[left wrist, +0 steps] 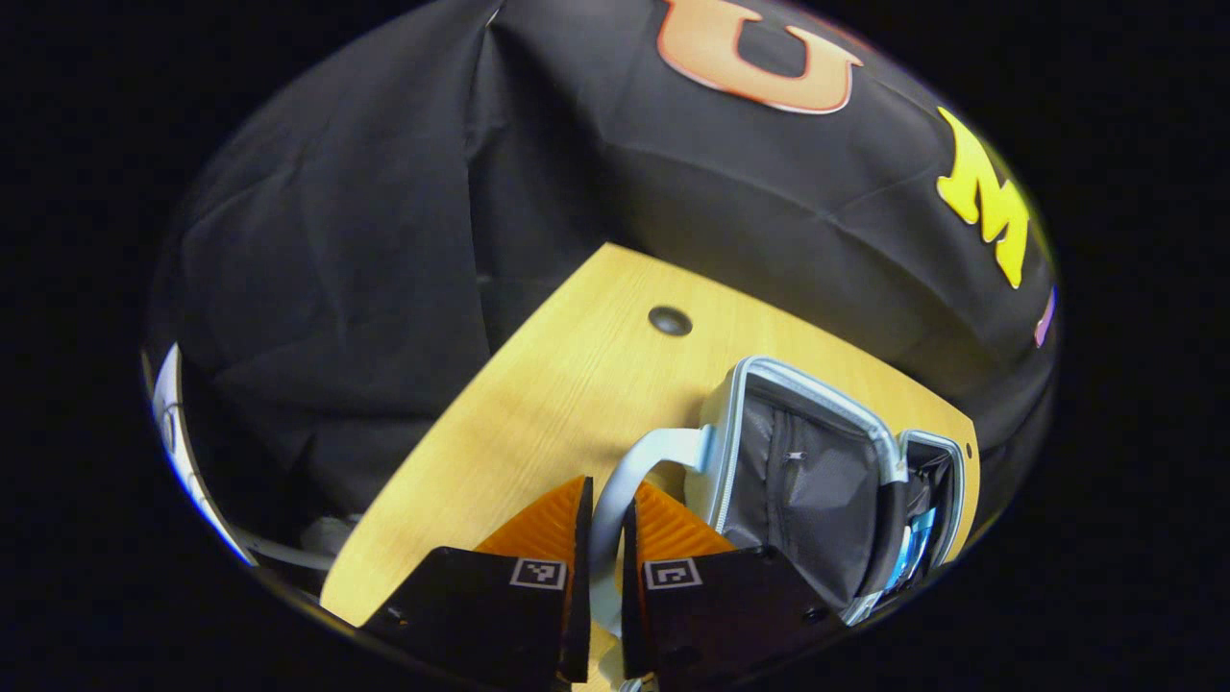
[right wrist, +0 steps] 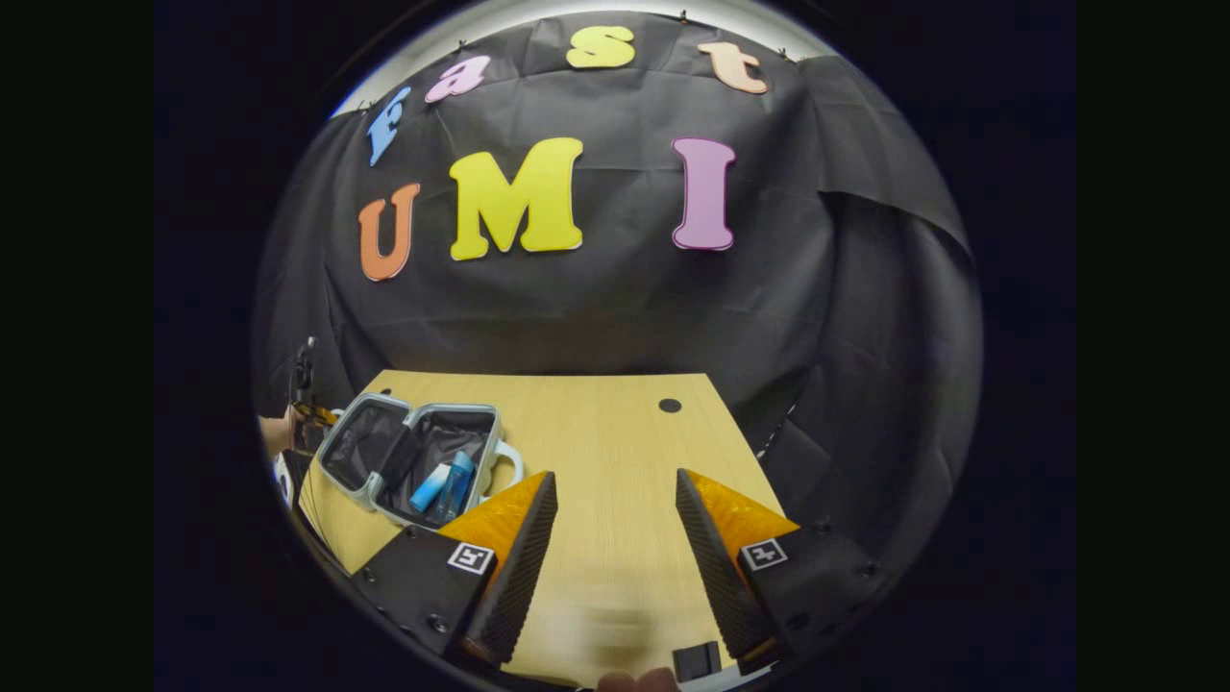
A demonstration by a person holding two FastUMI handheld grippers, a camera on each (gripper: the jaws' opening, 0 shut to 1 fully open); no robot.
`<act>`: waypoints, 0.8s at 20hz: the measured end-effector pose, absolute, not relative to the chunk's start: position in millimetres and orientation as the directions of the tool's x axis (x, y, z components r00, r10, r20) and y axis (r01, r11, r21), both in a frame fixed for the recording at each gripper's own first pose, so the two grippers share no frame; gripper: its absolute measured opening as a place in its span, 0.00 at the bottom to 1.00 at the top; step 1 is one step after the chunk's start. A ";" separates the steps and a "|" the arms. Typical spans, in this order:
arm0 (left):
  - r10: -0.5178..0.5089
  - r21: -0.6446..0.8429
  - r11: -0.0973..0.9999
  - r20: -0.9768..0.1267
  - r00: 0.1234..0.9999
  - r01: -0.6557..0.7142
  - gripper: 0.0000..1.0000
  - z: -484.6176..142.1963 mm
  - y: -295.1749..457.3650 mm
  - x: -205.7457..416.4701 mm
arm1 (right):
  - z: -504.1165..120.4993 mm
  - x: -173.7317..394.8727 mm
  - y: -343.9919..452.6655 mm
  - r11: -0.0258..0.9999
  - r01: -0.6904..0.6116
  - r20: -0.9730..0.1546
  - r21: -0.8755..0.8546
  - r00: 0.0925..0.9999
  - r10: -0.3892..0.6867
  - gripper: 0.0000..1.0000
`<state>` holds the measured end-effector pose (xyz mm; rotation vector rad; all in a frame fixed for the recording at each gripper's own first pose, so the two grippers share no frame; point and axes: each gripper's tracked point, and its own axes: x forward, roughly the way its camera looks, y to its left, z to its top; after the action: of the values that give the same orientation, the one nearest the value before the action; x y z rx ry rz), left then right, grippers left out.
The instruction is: First open the suitcase, pack the skin care products into it, and then close the suitcase.
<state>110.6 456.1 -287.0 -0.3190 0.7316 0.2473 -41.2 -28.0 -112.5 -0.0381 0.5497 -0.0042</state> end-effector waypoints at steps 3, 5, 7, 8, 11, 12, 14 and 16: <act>0.130 -0.201 0.933 -0.586 0.800 -0.299 0.14 -202.5 430.8 109.1 | -99.6 -39.5 -32.9 0.999 -0.024 -0.467 -0.044 0.884 0.001 0.75; 0.137 -0.192 0.944 -0.516 0.846 -0.270 0.14 -151.8 398.3 105.8 | -88.3 -41.0 -34.7 0.999 -0.037 -0.423 -0.036 0.906 0.018 0.78; 0.115 -0.204 0.951 -0.464 0.878 -0.233 0.14 -109.5 349.5 103.3 | -84.3 -42.6 -37.5 0.999 -0.042 -0.398 -0.009 0.917 0.035 0.79; 0.099 -0.211 0.955 -0.433 0.896 -0.207 0.13 -90.9 322.0 102.9 | -82.2 -43.1 -39.1 0.999 -0.039 -0.393 0.008 0.919 0.039 0.79; 0.024 -0.263 0.957 -0.341 0.940 -0.120 0.11 -44.3 223.7 112.0 | -72.1 -45.3 -60.1 0.999 -0.021 -0.380 0.034 0.924 0.032 0.79; 0.003 -0.273 0.957 -0.321 0.947 -0.096 0.10 -39.6 195.3 116.1 | -67.9 -46.6 -68.5 0.999 -0.012 -0.374 0.031 0.927 0.023 0.79; -0.042 -0.273 0.961 -0.297 0.954 -0.043 0.11 -37.6 135.3 122.1 | -60.2 -51.3 -86.5 1.000 0.007 -0.361 0.013 0.932 -0.002 0.77; -0.078 -0.278 0.961 -0.281 0.957 -0.003 0.11 -49.3 82.3 129.1 | -56.7 -55.9 -108.8 0.999 0.038 -0.353 -0.016 0.935 -0.041 0.79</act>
<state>129.1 82.3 -49.3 -0.2802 0.2944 -0.0388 -55.9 -108.8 -56.7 -0.0091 0.3613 -0.0401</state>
